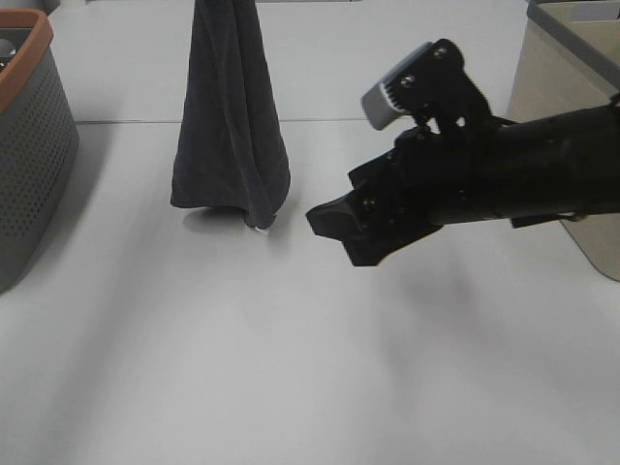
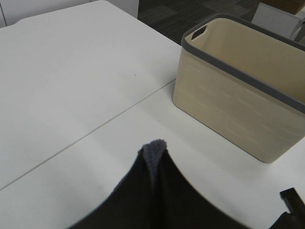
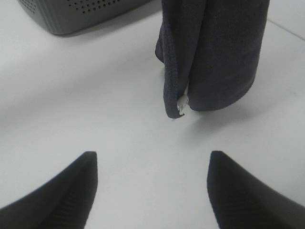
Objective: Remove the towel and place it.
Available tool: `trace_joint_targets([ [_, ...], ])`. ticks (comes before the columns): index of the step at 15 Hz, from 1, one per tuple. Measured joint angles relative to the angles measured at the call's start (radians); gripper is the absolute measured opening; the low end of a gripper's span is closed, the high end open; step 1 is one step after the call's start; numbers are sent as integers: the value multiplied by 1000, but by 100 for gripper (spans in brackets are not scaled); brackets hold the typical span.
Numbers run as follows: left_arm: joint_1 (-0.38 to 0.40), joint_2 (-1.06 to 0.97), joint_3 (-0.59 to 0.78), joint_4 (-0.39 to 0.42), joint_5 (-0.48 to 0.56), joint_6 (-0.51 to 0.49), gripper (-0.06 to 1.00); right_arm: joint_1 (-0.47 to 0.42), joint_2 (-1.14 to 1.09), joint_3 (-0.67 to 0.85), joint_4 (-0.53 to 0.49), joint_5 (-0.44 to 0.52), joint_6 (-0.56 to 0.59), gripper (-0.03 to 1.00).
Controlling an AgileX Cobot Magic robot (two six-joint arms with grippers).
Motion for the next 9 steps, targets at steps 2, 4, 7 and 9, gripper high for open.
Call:
trace_joint_targets([
  [2, 0, 0, 0, 19, 0, -18, 0, 44, 99, -95, 2, -38, 66, 65],
  [4, 0, 0, 0, 32, 0, -26, 0, 51, 247, -210, 3, -36, 84, 65],
  [7, 0, 0, 0, 36, 0, -26, 0, 51, 343, -286, 3, -37, 125, 65],
  [9, 0, 0, 0, 36, 0, -26, 0, 51, 404, -343, 3, -36, 131, 65],
])
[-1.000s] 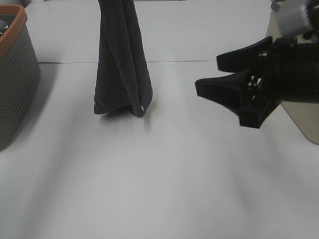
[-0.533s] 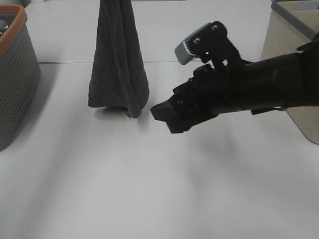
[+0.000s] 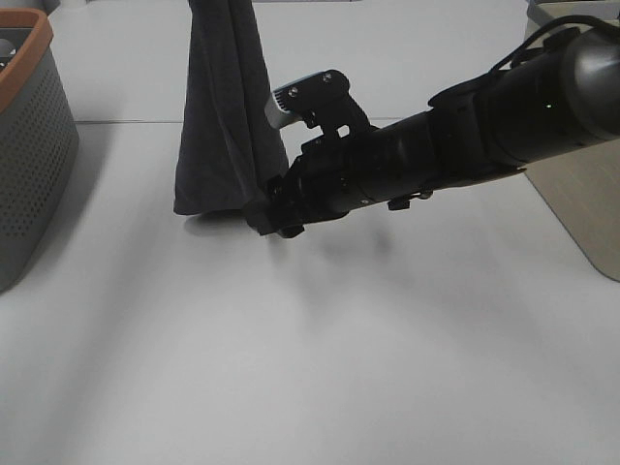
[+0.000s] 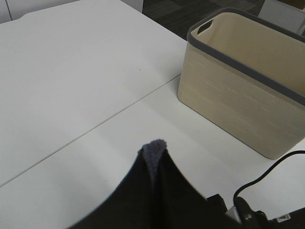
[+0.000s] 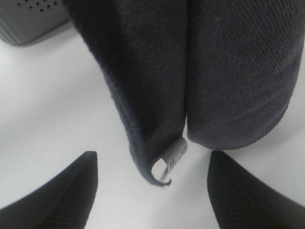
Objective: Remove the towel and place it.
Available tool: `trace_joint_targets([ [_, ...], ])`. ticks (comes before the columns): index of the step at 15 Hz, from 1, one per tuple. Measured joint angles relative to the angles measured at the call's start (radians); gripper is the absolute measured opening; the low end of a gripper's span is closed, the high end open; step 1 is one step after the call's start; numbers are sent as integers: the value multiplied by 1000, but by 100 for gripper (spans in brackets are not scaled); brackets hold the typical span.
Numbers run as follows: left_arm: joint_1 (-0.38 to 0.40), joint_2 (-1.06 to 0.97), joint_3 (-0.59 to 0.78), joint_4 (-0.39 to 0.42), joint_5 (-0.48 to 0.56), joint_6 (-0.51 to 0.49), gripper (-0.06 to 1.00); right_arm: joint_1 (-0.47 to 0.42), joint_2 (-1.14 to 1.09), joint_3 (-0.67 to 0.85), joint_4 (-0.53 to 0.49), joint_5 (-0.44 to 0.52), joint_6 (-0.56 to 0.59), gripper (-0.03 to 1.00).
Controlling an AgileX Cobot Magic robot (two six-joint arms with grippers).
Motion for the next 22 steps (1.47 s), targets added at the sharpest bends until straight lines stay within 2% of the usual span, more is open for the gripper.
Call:
trace_joint_targets([
  [4, 0, 0, 0, 0, 0, 0, 0, 0, 111, -87, 4, -3, 42, 63],
  [5, 0, 0, 0, 0, 0, 0, 0, 0, 124, -90, 4, -11, 32, 56],
  [6, 0, 0, 0, 0, 0, 0, 0, 0, 129, -90, 4, -22, 9, 44],
  [8, 0, 0, 0, 0, 0, -14, 0, 0, 130, -91, 7, -15, -11, 10],
  [10, 0, 0, 0, 0, 0, -76, 0, 2, 117, -85, 7, 19, -9, 2],
  [12, 0, 0, 0, 0, -2, -110, 0, 2, 50, -39, -6, 15, 25, 2],
  [14, 0, 0, 0, -3, -52, -180, 0, 2, -54, -1, -170, -35, 81, 2],
  [16, 0, 0, 0, -9, -123, -269, 0, -23, -167, 9, -379, -48, 240, 2],
  [17, 0, 0, 0, -9, -153, -303, 0, -60, -216, 8, -510, 5, 346, 2],
  [18, 0, 0, 0, -10, -171, -322, 0, -81, -240, 3, -587, 47, 406, 2],
  [19, 0, 0, 0, -15, -238, -387, 0, -137, -280, -33, -847, 183, 598, 2],
  [20, 0, 0, 0, -18, -266, -405, 0, -151, -286, -49, -928, 221, 654, 2],
  [21, 0, 0, 0, -20, -340, -467, 0, -187, -292, -131, -1207, 349, 837, 2],
  [22, -3, 0, 0, -20, -358, -487, 0, -191, -292, -164, -1301, 387, 890, 2],
])
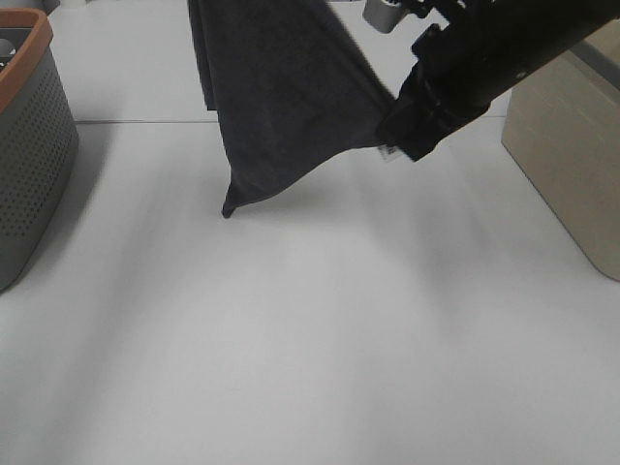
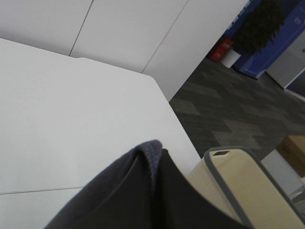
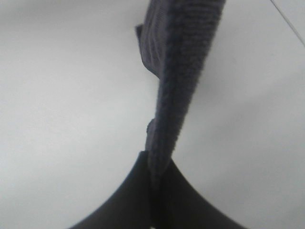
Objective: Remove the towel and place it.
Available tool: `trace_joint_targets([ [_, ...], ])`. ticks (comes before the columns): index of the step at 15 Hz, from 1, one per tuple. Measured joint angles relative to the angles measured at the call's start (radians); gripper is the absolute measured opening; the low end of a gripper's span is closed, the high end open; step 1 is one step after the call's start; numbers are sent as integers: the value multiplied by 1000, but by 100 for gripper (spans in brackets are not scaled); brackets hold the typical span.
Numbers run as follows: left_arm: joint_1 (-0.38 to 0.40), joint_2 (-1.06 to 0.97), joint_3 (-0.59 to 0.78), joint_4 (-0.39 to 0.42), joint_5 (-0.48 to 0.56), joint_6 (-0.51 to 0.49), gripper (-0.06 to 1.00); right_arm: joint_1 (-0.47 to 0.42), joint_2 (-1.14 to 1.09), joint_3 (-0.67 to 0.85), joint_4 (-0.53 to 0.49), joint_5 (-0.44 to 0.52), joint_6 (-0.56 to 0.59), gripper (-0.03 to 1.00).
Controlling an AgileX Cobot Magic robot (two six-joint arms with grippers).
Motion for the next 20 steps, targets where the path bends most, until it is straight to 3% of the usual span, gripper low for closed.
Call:
trace_joint_targets([
  [1, 0, 1, 0, -6, -27, -48, 0, -1, 0, -62, -171, 61, 71, 2],
  [3, -3, 2, 2, -28, -77, -119, 0, -1, -1, -189, -409, 122, 154, 2],
  [4, -3, 2, 2, -29, -100, -141, 0, -1, -1, -248, -513, 129, 180, 2],
  [6, -3, -1, 32, -33, -155, -189, 0, -1, 6, -370, -624, 129, 201, 2],
  [8, -3, 1, 188, -35, -297, -278, 0, -2, 60, -527, -657, 129, 203, 2],
  [15, -2, 96, 250, -35, -502, -322, 0, -11, 279, -723, -674, 124, 232, 2],
  [17, 0, 171, 205, -29, -522, -322, 0, -41, 336, -744, -672, 47, 264, 2],
  [18, 12, 262, 101, 19, -520, -322, 0, -71, 371, -747, -662, -56, 298, 2],
  [20, 24, 322, 1, 62, -508, -325, 0, -89, 385, -748, -650, -147, 305, 2],
])
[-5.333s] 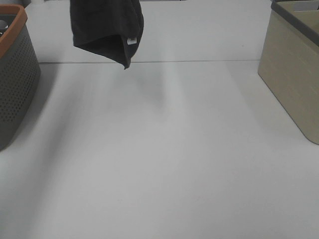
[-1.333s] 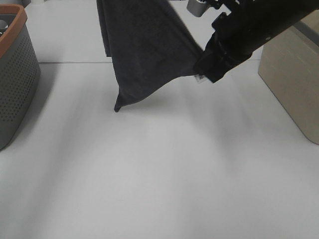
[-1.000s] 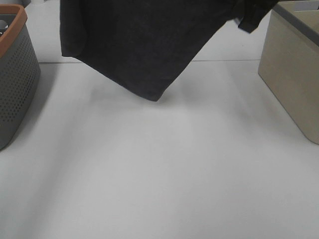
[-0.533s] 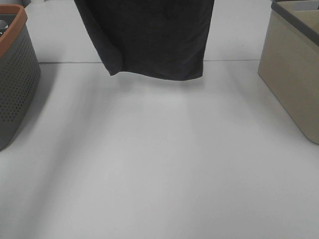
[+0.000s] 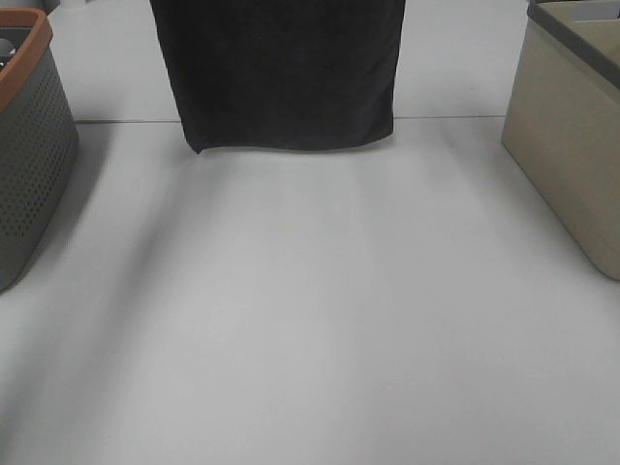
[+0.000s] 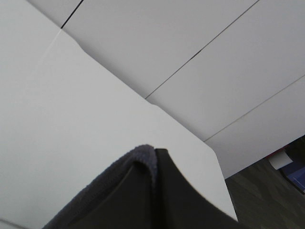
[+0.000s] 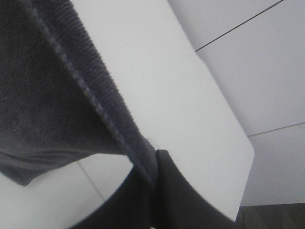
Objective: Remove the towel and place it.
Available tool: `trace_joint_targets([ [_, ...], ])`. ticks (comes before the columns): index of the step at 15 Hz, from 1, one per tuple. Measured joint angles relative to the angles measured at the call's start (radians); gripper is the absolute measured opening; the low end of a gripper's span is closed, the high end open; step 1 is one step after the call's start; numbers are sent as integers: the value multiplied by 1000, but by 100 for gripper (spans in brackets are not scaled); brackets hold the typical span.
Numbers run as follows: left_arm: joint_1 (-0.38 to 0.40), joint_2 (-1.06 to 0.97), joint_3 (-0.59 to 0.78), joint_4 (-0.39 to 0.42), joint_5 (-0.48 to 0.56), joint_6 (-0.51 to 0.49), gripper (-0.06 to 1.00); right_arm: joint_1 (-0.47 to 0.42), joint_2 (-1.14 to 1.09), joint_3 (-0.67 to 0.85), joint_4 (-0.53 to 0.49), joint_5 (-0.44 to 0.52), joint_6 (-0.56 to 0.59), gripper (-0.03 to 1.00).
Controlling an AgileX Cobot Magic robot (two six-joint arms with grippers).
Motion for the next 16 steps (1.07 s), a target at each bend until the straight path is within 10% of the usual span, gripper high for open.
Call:
trace_joint_targets([
  [6, -7, 121, -117, 160, -46, 0, 0, -41, 17, 37, 28, -184, 78, 2],
  [16, -94, -130, 806, 835, -470, -528, 0, -50, -309, 984, 3, -470, 132, 2],
])
